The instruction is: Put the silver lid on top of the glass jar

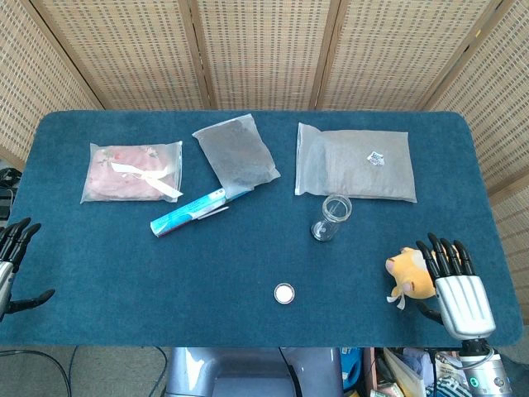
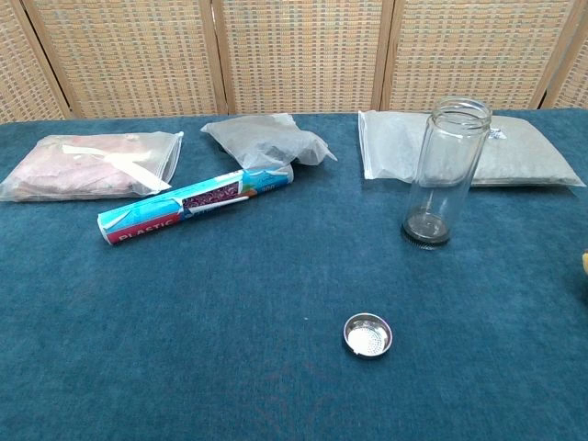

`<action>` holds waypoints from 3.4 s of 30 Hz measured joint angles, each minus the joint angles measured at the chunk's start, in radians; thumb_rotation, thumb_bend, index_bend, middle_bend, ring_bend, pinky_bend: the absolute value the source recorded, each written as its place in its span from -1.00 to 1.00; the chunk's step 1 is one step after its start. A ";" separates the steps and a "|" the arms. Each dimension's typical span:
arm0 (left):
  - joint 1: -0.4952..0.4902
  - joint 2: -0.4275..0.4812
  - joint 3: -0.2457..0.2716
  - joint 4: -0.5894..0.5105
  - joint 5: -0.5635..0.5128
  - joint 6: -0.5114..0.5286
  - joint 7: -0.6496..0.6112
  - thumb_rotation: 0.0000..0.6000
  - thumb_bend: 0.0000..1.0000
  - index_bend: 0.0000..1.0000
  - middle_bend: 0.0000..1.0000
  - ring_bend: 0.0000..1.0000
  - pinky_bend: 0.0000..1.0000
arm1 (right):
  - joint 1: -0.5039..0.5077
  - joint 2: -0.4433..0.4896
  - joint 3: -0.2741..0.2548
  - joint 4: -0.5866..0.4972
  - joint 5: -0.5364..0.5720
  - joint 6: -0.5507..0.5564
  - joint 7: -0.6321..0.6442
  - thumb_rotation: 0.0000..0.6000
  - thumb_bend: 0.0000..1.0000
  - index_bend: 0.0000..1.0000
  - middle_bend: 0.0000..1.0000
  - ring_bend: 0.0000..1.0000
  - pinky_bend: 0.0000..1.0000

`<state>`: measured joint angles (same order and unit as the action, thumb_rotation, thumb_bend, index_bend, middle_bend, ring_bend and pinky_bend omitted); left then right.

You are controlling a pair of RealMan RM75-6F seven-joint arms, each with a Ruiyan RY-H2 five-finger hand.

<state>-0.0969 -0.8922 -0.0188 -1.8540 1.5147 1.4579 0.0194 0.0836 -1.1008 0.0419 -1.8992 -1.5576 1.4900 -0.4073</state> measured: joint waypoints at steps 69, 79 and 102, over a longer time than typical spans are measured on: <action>-0.024 -0.008 -0.020 0.018 -0.068 -0.050 0.009 1.00 -0.88 -1.00 -1.00 -1.00 -1.00 | 0.565 -0.532 0.063 0.244 0.412 -0.622 -0.159 1.00 0.06 0.00 -1.00 -1.00 -1.00; -0.025 -0.006 -0.022 0.020 -0.073 -0.054 0.003 1.00 -0.88 -1.00 -1.00 -1.00 -1.00 | 0.584 -0.544 0.049 0.263 0.426 -0.619 -0.159 1.00 0.08 0.02 -1.00 -1.00 -1.00; -0.029 -0.005 -0.024 0.024 -0.084 -0.064 -0.002 1.00 -0.88 -1.00 -1.00 -1.00 -1.00 | 0.607 -0.567 0.034 0.309 0.423 -0.602 -0.115 1.00 0.24 0.26 -1.00 -1.00 -1.00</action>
<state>-0.1257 -0.8970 -0.0431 -1.8297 1.4302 1.3940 0.0173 0.6909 -1.6682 0.0758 -1.5906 -1.1347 0.8878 -0.5225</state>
